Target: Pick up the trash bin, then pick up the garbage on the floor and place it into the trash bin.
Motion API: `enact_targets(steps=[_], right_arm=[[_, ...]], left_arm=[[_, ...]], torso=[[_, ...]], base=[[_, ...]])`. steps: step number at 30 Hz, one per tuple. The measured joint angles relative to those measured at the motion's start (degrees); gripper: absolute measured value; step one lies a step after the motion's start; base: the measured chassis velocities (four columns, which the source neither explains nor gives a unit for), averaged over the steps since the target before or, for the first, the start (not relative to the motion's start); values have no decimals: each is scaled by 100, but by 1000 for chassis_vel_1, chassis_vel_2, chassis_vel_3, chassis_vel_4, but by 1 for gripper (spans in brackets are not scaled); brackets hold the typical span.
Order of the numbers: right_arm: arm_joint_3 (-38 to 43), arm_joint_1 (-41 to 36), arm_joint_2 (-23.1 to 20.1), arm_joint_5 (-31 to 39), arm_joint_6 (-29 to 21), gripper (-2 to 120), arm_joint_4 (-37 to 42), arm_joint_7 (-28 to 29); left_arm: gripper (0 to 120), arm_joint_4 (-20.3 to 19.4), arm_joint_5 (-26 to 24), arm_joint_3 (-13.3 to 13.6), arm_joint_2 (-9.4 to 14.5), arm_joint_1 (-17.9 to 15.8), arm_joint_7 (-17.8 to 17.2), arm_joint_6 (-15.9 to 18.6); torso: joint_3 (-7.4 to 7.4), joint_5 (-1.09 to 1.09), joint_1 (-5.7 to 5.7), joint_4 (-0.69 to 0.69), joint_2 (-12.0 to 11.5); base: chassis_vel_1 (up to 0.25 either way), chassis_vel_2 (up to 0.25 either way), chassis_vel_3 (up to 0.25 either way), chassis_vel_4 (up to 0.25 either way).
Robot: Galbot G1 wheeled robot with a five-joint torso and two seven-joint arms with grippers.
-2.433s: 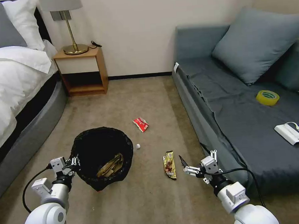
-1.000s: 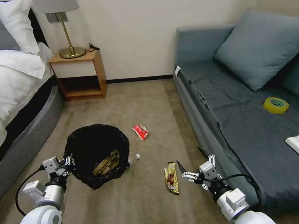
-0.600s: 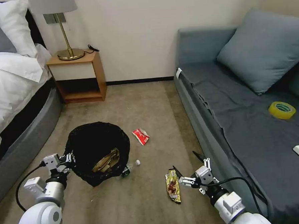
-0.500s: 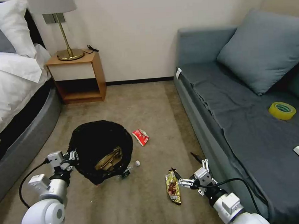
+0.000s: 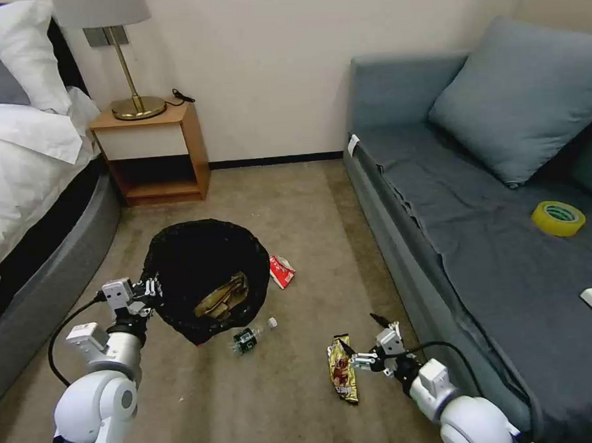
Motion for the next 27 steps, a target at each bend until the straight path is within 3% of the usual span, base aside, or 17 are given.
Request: enact_targets(steps=[4,13,18,27], right_arm=[[-685,835,84,464,-387,100,-789,91],[-1471,1786,305,920,-833,100,-2016,-224],[-1662,2203,460,847,-754,100,-2793,-965],[-1736,2507,756,659,-421,100,-3717,-1462]], left_arm=[[6,-5,-4,-113,-2,107,56,-7],[6,7,-40,-208,11,125,142,-25],[6,84,-49,-216,45,108,179,-43],[6,249,-44,-212,72,93,239,-84]], torso=[[0,-2,0,1,0],[0,-2,0,0,0],[0,-2,0,0,0],[0,-3,0,0,0]], base=[[0,0,0,0],[0,0,0,0],[0,0,0,0],[0,0,0,0]])
